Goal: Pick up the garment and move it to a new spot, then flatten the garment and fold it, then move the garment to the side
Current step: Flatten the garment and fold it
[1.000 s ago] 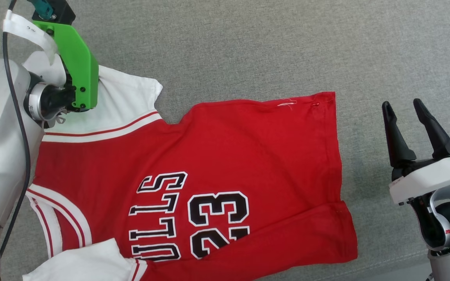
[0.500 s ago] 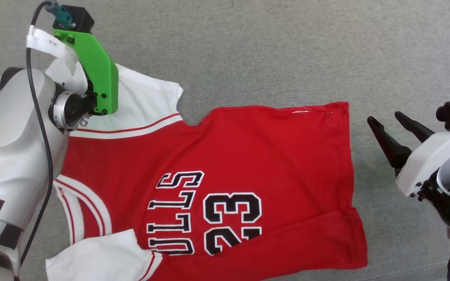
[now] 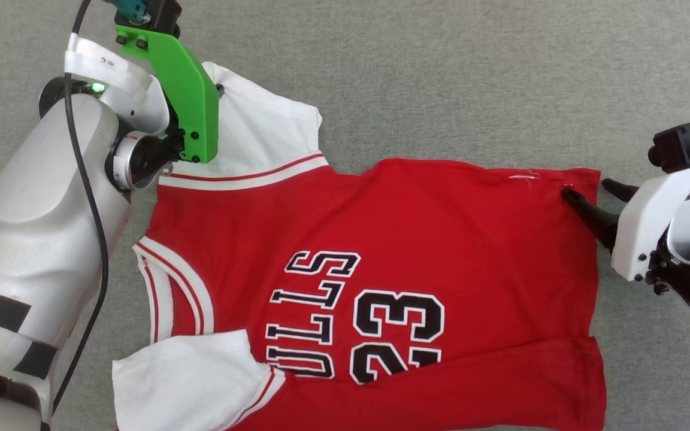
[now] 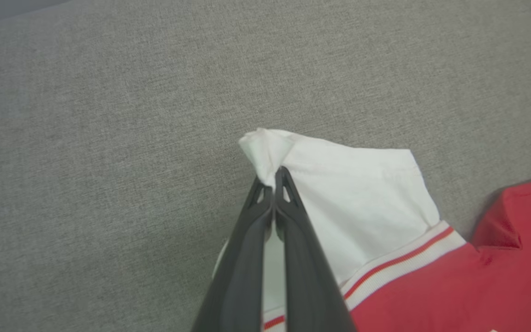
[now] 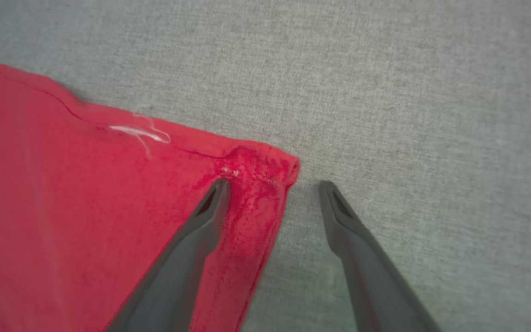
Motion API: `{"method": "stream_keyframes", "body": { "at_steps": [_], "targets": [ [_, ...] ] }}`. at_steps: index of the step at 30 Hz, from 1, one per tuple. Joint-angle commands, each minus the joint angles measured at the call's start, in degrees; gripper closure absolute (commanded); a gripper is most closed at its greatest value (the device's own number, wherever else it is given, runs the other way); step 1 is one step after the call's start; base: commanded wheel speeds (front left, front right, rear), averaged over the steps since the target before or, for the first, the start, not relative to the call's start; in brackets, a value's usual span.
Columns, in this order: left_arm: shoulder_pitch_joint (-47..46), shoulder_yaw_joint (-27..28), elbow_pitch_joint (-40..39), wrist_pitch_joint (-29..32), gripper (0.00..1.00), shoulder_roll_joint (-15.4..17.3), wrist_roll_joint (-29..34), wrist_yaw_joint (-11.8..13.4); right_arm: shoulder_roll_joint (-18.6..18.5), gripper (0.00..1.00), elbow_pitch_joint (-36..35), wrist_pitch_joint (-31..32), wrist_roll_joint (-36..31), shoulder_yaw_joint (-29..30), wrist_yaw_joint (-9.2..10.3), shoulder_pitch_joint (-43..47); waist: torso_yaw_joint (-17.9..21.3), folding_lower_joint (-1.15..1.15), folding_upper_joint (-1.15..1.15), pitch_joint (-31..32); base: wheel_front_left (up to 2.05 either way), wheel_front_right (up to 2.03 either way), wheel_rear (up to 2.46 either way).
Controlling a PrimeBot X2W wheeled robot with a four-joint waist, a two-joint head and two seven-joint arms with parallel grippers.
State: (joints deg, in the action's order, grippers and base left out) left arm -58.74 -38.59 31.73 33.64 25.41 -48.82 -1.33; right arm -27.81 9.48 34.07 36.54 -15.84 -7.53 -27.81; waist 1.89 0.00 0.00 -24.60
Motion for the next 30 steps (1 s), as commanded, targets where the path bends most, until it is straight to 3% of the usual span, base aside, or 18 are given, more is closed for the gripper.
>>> {"method": "stream_keyframes", "body": {
  "at_steps": [1, 6, 7, 8, 9, 13, 21, 30],
  "targets": [
    [-0.5, 0.1, -0.3, -0.6, 1.0, 0.0, -0.2, -0.3, -0.1, 0.0, 1.1, 0.8, 0.8, -1.2, 0.04, -0.7, -1.1, 0.0, 0.0, -1.0, 0.0, 0.0, 0.0],
    [0.0, 0.0, -0.5, -1.6, 1.0, 0.0, -0.1, -0.3, -0.9, 0.0, 4.4, 5.0, 2.8, -5.4, 0.04, -0.7, -1.7, 0.0, 0.0, -1.4, 0.0, 0.0, 0.0],
    [0.1, 0.0, -0.5, -1.7, 1.0, 0.0, -0.1, -0.3, -0.9, 0.2, 4.6, 5.7, 3.2, -6.0, 0.04, -0.7, -1.7, 0.0, 0.0, -1.3, 0.0, 0.0, 0.0],
    [0.2, 0.0, -0.4, -1.9, 1.0, 0.1, -0.1, -0.3, -1.1, 0.71, 4.9, 6.6, 3.4, -6.9, 0.04, -0.7, -1.7, 0.0, 0.0, -1.2, 0.0, 0.0, 0.0],
    [0.3, -0.1, -0.4, -2.0, 1.0, 0.1, 0.0, -0.3, -1.2, 1.0, 5.0, 7.3, 3.7, -7.4, 0.04, -0.7, -1.7, 0.0, 0.0, -1.1, 0.0, 0.0, 0.0],
    [0.9, -0.1, -0.5, -2.6, 1.0, 0.5, 0.0, -0.3, -2.0, 1.0, 4.7, 7.4, 4.1, -7.9, 0.04, -1.7, -1.7, 0.0, 0.0, -0.3, 0.0, 0.0, 0.0],
    [4.2, 1.2, -2.7, -6.3, 1.0, 2.2, -0.5, 0.4, -2.4, 1.0, 3.6, 1.7, 3.2, -3.4, 0.04, -3.0, -2.3, 0.0, 0.0, 3.0, 0.0, 0.0, 0.0],
    [14.8, 5.1, -11.4, -12.8, 1.0, 7.0, -2.5, 4.2, -0.5, 1.0, -0.8, -2.9, 1.0, 1.1, 0.04, 4.3, -2.8, 0.0, 0.0, 7.3, 0.0, 0.0, 0.0]
  ]
}}
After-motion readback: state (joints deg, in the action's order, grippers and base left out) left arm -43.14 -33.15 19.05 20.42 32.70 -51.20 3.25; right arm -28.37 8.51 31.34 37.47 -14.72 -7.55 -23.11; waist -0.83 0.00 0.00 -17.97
